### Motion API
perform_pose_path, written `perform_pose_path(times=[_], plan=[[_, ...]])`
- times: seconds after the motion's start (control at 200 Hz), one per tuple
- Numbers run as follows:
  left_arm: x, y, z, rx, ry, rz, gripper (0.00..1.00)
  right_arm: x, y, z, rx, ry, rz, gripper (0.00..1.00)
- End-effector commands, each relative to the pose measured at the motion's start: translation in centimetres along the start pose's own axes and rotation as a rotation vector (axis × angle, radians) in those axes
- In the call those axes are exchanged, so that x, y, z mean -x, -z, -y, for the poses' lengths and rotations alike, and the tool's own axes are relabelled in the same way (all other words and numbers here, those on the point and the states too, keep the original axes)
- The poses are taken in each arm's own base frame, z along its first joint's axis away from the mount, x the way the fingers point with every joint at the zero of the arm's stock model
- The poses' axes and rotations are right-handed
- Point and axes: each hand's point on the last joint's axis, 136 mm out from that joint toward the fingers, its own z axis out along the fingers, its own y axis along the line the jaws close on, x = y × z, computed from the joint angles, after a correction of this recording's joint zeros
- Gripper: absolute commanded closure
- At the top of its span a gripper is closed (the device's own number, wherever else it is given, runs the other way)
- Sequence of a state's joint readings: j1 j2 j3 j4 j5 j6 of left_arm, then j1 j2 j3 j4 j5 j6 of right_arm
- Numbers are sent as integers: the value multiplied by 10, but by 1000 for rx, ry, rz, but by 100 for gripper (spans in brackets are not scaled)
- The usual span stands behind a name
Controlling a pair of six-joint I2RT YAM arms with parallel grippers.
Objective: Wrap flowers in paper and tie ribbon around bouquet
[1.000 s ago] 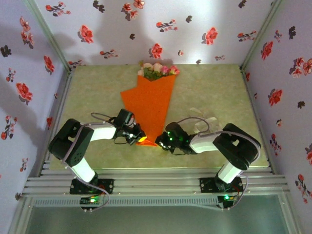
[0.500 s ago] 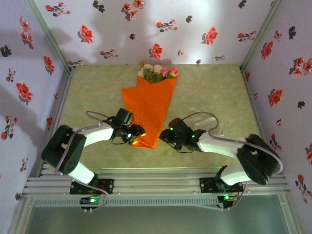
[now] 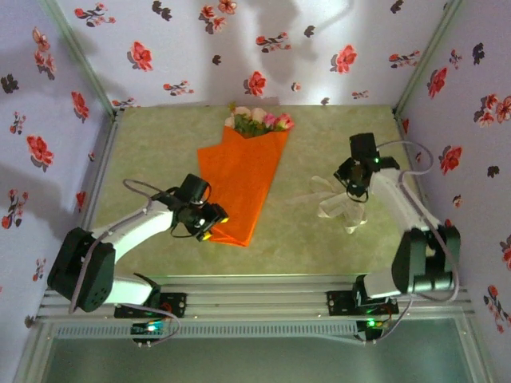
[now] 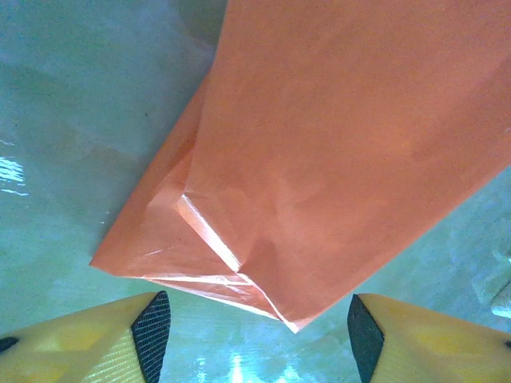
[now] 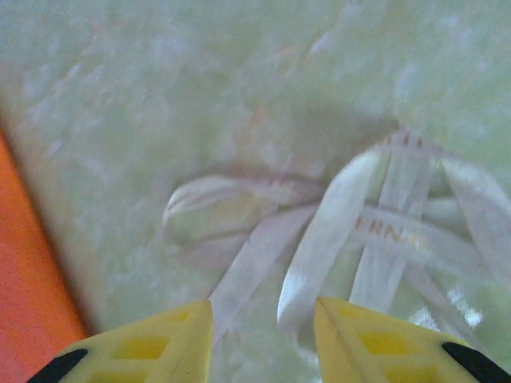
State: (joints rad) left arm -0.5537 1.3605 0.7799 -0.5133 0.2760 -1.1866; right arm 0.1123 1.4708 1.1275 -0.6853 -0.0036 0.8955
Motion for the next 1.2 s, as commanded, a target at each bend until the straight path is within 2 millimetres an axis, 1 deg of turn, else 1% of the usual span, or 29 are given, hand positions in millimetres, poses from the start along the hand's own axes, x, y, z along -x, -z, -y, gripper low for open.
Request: perform_pose_path(times=[0.0, 0.045, 0.075, 0.11, 0.175, 0.265, 0.32, 0.37, 0.475, 0.54, 0.655, 0.735, 0.84, 0.895, 0.98, 1.06, 1.08, 1.15, 1.195], plan=[[9, 1, -23, 135, -3, -7, 45, -4, -20, -5, -66, 42, -92, 60], [13, -2, -29, 156, -12, -9, 47, -7, -25, -15, -85, 69, -93, 60], [17, -4, -34, 168, -10, -6, 48, -13, -27, -20, -99, 85, -101, 60], [21, -8, -38, 170, -3, -3, 49, -21, -30, -25, -108, 101, -113, 60], [28, -17, -42, 166, 12, -17, 51, -44, -37, -31, -131, 120, -131, 59], [32, -35, -36, 127, 14, -44, 57, -73, -53, -36, -133, 110, -170, 57], [30, -45, -31, 103, 27, -64, 62, -82, -61, -36, -159, 105, -180, 56], [29, -52, -30, 96, 37, -79, 65, -84, -63, -35, -192, 102, -174, 56], [24, -64, -24, 73, 50, -98, 72, -81, -66, -29, -258, 98, -157, 52], [20, -72, -19, 52, 59, -116, 77, -81, -70, -27, -281, 91, -155, 51], [11, -81, 2, 0, 59, -136, 81, -83, -84, -23, -326, 82, -175, 51], [5, -86, 16, -20, 51, -149, 82, -82, -91, -23, -343, 76, -172, 51], [-2, -91, 32, -39, 38, -162, 82, -85, -101, -16, -371, 45, -192, 51], [-6, -93, 37, -45, 30, -172, 82, -87, -105, -11, -380, 29, -197, 52], [-12, -97, 42, -53, 23, -188, 82, -88, -113, -10, -362, 6, -198, 51], [-15, -102, 48, -76, 27, -202, 81, -90, -121, -6, -362, -17, -217, 56], [-16, -102, 50, -82, 27, -205, 80, -90, -122, -5, -361, -22, -218, 59], [-19, -104, 59, -105, 21, -217, 77, -89, -123, 0, -365, -43, -216, 75], [-22, -103, 67, -121, 12, -225, 74, -87, -120, 3, -362, -56, -207, 88]])
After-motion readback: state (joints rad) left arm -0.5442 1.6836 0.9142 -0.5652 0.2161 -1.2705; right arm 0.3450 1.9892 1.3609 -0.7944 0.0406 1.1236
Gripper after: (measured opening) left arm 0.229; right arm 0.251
